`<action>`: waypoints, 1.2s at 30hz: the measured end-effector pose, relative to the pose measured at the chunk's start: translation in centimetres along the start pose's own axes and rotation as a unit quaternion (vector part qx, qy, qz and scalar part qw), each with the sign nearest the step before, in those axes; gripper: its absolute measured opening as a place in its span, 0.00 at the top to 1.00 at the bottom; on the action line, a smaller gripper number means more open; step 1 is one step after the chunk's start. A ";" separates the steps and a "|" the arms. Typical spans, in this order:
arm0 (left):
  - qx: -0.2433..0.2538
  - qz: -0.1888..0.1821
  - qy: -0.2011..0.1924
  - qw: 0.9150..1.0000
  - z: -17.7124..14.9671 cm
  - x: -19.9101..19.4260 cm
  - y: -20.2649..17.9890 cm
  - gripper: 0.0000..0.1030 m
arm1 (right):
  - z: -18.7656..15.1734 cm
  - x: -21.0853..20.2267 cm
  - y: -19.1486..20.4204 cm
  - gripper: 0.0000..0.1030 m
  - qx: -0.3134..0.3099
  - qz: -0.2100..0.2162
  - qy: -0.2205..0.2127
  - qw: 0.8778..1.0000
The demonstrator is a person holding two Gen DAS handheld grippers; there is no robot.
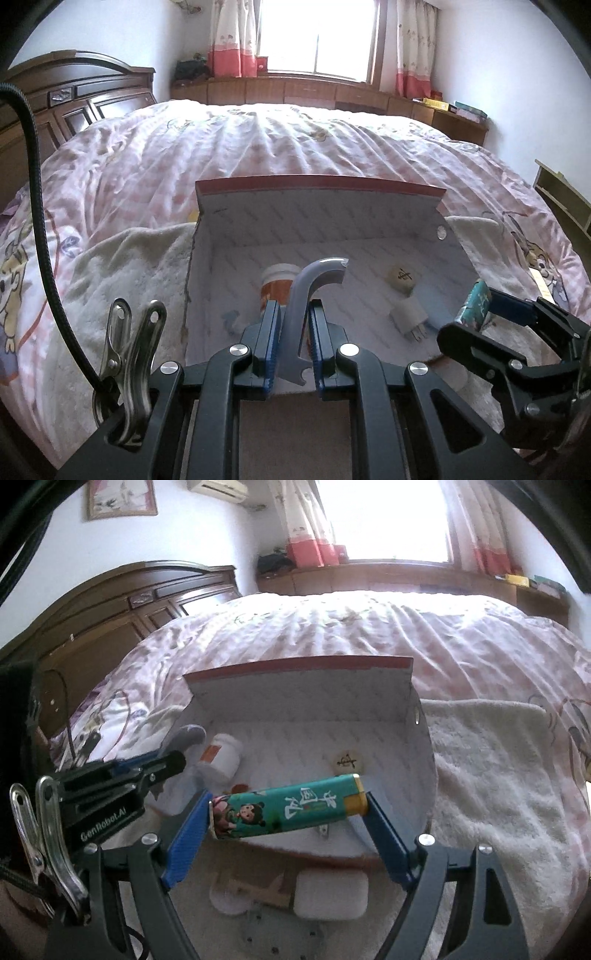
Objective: Organize rigid objects
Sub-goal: 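Lift and carry the hook and green tube over the box with both tools, then open the left tool to drop the hook while the right tool releases the tube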
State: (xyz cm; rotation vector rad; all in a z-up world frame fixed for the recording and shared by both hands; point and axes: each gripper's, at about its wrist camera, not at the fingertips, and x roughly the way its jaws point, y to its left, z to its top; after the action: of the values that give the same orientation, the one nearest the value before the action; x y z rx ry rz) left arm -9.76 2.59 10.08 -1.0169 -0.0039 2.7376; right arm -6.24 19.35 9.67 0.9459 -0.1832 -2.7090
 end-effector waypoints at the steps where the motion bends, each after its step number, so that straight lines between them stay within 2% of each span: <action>1: -0.001 -0.001 0.002 1.000 0.1 0.3 0.0 0.84 | 0.1 0.2 -0.1 0.17 0.004 -0.001 -0.001 1.000; 9: -0.003 0.000 0.009 1.000 1.2 2.2 -0.4 0.84 | 0.9 1.7 -0.8 0.17 0.017 -0.028 -0.008 0.999; 23: 0.000 0.012 0.021 1.000 2.0 4.9 -0.1 0.84 | 1.1 3.8 -1.6 0.17 0.019 -0.042 0.007 0.999; 29: 0.015 0.027 0.014 0.999 2.1 5.2 -0.4 0.84 | 0.9 4.8 -1.9 0.16 0.021 -0.043 0.019 0.999; 32: 0.019 0.031 0.016 0.999 2.2 5.3 -0.5 0.75 | 0.7 5.1 -2.2 0.16 0.029 -0.041 0.021 0.999; 36: 0.016 0.031 0.017 0.999 2.1 5.3 -0.5 0.74 | 0.7 4.9 -2.4 0.12 0.036 -0.034 0.009 0.999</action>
State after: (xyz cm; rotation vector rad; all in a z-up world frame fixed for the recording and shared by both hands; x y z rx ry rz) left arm -14.95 4.35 8.31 -1.0729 0.0791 2.7649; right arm -10.87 20.24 6.82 1.0155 -0.2502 -2.7718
